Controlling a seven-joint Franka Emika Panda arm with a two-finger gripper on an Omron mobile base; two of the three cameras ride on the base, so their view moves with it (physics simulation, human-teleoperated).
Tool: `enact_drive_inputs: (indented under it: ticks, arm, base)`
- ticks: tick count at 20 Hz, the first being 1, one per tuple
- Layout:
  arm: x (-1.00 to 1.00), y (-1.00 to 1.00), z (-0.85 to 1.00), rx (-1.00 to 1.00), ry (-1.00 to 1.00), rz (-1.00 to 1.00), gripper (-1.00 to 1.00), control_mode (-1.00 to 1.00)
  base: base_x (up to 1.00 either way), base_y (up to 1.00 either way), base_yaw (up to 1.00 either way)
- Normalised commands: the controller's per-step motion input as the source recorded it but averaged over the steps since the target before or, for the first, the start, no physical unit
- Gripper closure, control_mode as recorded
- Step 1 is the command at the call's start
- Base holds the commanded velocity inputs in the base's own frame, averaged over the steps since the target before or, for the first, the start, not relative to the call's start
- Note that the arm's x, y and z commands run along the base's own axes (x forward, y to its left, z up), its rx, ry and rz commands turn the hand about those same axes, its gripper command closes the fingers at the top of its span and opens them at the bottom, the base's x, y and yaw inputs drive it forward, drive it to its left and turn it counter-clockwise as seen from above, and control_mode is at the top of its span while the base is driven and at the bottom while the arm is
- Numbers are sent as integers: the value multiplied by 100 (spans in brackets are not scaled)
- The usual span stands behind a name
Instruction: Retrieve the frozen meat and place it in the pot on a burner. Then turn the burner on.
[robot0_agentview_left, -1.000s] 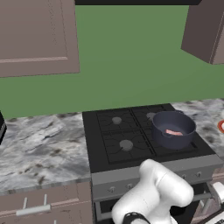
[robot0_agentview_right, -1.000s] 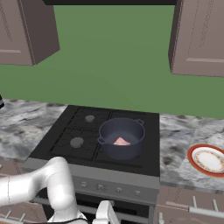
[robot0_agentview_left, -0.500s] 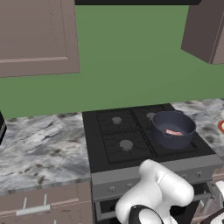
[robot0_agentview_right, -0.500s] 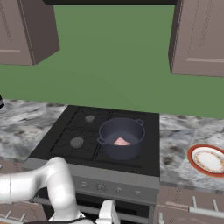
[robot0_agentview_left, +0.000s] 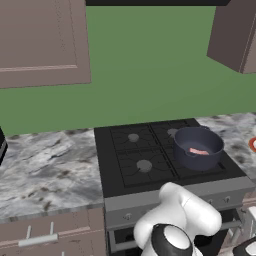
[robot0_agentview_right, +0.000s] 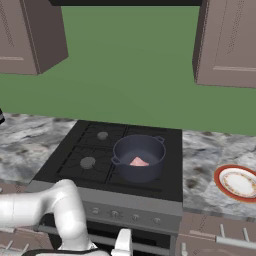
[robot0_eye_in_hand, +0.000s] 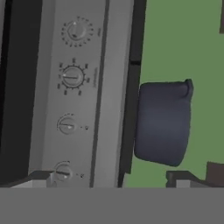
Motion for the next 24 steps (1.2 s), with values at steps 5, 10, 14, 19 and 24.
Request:
enact_drive_inputs:
  ticks: [5,10,14,19,24]
  arm:
    - [-2,14,-18,27,12,-8,-100,-100]
    - [-1,-2,-13,31,24,-8,-100,-100]
    - [-2,-62,-5,43,17,-13,-100,-100]
    - [-22,-91,-21,53,9,-22,-100,-100]
    - [-8,-30,-17,35,4,-23,-100,-100]
  base:
    - [0,0,0]
    - [0,0,0]
    - [0,0,0]
    - [0,0,0]
    - [0,0,0]
